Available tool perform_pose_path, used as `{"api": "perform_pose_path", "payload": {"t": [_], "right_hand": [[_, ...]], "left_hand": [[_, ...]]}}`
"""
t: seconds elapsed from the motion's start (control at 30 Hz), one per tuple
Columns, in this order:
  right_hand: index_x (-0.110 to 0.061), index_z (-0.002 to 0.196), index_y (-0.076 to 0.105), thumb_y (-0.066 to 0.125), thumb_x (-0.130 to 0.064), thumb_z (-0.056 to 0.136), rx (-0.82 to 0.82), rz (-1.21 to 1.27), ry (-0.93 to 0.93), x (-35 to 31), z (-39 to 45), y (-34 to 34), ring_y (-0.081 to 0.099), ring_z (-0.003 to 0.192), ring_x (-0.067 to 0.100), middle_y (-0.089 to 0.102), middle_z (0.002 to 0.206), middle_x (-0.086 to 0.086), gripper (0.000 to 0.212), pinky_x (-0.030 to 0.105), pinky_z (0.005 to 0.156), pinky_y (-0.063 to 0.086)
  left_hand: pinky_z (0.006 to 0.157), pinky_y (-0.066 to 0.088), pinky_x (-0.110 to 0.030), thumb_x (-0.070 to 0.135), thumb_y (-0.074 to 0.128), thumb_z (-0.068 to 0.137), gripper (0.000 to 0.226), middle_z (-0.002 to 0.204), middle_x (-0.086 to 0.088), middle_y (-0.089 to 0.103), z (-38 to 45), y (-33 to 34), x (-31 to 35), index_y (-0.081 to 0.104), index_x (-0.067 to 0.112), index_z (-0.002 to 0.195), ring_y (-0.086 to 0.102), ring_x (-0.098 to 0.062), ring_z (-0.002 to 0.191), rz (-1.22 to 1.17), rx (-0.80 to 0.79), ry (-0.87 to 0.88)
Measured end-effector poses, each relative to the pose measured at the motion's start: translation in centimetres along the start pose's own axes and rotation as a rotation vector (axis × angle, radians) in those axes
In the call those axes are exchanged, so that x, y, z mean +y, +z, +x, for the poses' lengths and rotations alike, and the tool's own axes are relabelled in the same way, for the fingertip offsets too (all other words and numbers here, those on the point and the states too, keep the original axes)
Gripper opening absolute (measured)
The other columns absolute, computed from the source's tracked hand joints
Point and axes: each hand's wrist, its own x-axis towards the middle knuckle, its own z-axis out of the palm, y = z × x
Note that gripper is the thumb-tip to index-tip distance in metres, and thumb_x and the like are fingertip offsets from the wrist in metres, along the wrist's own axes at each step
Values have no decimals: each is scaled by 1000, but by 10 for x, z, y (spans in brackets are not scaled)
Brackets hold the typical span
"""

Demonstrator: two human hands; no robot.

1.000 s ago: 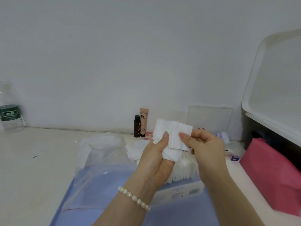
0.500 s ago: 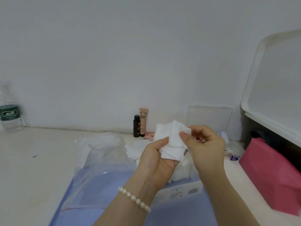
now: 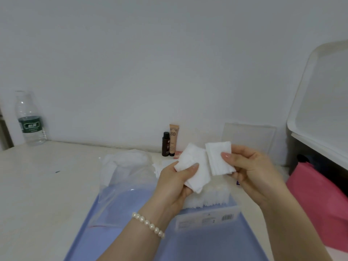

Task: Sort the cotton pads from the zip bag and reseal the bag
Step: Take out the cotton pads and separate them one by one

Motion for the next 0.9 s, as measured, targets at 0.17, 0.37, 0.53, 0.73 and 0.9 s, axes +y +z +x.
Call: {"api": "perform_pose_path", "payload": {"t": [0.17,0.37,0.53,0.73,0.9], "right_hand": [[0,81,70,70,3,69,-111,-327,94,7,-3,9,70,71,20,74,78,11,13,28,59,58],[-12,63,71,75,4,68,-141,-495,95,14,-8,23,67,58,10,71,64,0,17,22,50,53],[-13,65,69,78,2,66,-93,-479,20,18,-9,31,55,46,2,65,53,-7,18,15,42,41],[-5,69,66,78,7,65,-48,-508,-53,28,-11,41,55,42,-5,62,61,2,17,8,40,39],[-18,64,64,80,0,65,6,-633,-125,37,-7,42,57,52,2,60,60,-1,23,16,52,47]], "left_hand": [[86,54,-39,8,50,93,18,100,-14,72,-7,-14,-3,63,-1,101,68,-26,97,-66,-26,32],[87,54,-39,12,50,92,24,105,-19,70,-10,-19,-3,62,-4,105,68,-29,98,-137,-64,16],[84,56,-36,10,52,93,22,103,-17,71,-13,-25,-7,64,-3,105,69,-27,96,-109,-20,26],[89,52,-40,18,43,97,30,110,-19,69,-18,-24,-3,60,-1,111,65,-29,104,-206,-64,-30],[84,53,-43,21,40,98,33,113,-20,67,-21,-24,0,56,-1,117,64,-30,107,-313,-77,-126]]}}
